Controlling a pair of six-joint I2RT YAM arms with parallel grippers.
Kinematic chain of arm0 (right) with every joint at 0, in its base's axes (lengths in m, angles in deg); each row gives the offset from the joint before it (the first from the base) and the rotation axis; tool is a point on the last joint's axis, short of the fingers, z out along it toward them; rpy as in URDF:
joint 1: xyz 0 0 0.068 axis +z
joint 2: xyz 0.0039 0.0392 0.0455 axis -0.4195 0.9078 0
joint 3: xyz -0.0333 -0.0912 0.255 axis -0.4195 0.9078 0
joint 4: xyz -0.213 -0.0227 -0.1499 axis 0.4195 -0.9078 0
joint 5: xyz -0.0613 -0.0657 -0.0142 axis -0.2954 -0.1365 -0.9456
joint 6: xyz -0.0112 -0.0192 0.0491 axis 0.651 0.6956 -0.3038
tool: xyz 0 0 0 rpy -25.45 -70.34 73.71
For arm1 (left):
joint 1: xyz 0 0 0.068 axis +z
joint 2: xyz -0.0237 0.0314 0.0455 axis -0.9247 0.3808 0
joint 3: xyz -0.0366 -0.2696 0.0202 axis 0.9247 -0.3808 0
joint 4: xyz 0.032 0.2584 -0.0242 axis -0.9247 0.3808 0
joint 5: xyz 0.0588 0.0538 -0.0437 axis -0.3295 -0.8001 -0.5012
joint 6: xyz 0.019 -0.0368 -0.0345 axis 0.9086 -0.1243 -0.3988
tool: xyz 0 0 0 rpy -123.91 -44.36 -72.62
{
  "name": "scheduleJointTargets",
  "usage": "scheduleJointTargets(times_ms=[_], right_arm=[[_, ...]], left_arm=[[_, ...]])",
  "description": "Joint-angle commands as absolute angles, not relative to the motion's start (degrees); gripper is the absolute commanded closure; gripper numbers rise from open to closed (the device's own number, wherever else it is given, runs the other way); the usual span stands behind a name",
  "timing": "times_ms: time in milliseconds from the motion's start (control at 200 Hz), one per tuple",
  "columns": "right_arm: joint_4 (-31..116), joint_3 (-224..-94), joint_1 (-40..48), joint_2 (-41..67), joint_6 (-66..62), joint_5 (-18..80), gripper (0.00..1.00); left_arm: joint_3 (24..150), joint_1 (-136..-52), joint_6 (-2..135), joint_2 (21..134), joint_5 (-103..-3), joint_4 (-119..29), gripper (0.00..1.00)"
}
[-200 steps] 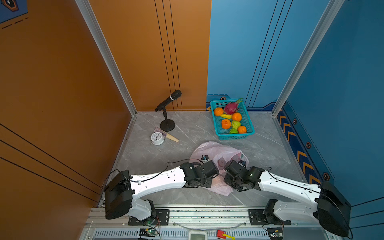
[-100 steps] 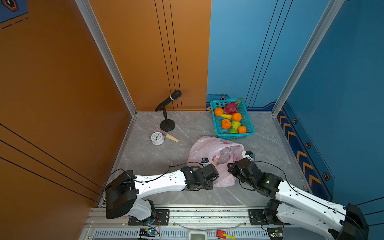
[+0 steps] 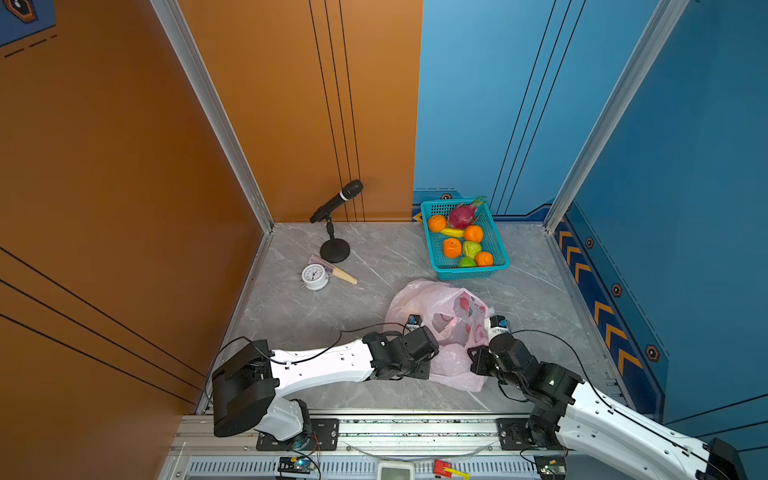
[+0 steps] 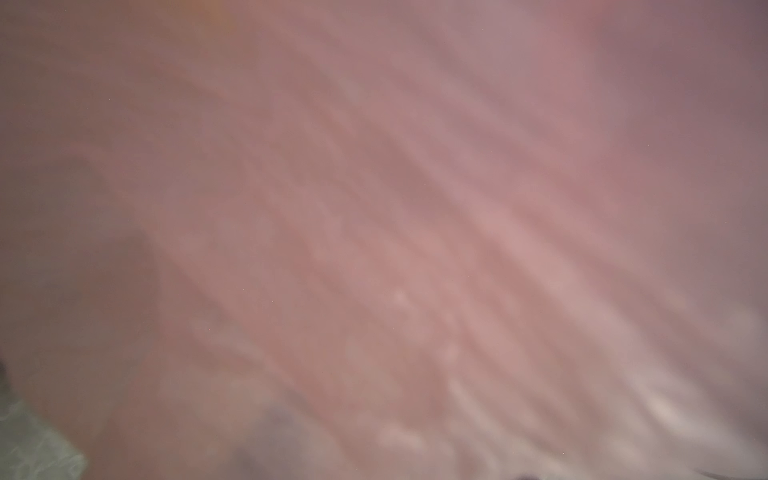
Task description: Untie the knot of the plastic bag and take out the fruit
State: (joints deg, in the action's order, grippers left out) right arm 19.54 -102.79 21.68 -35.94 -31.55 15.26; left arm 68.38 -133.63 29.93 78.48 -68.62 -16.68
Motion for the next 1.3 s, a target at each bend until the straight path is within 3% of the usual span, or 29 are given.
scheduleJointTargets(times_ms=[0, 270, 521, 961, 1292], right_arm=[[17.39, -101.96, 21.72, -35.66, -28.39, 16.83, 1.0], [17.52, -105.38, 22.97, -32.97, -26.65, 15.66, 1.0], [18.82, -106.72, 24.46, -32.27, -28.47, 14.59, 0.99], [19.34, -111.77, 26.3, -27.94, -28.18, 14.46, 0.96], [20.25, -113.01, 28.36, -24.5, -28.88, 14.41, 0.94]], left_arm=[[71.87, -132.81, 32.66, 76.02, -70.41, -16.6, 0.47], [73.51, -127.75, 33.0, 77.22, -73.71, -20.2, 0.39], [78.76, -121.48, 39.33, 83.11, -71.47, -22.54, 0.38], [84.64, -117.58, 47.2, 91.2, -75.01, -19.94, 0.32], [90.37, -116.68, 50.83, 96.88, -81.34, -13.65, 0.15]])
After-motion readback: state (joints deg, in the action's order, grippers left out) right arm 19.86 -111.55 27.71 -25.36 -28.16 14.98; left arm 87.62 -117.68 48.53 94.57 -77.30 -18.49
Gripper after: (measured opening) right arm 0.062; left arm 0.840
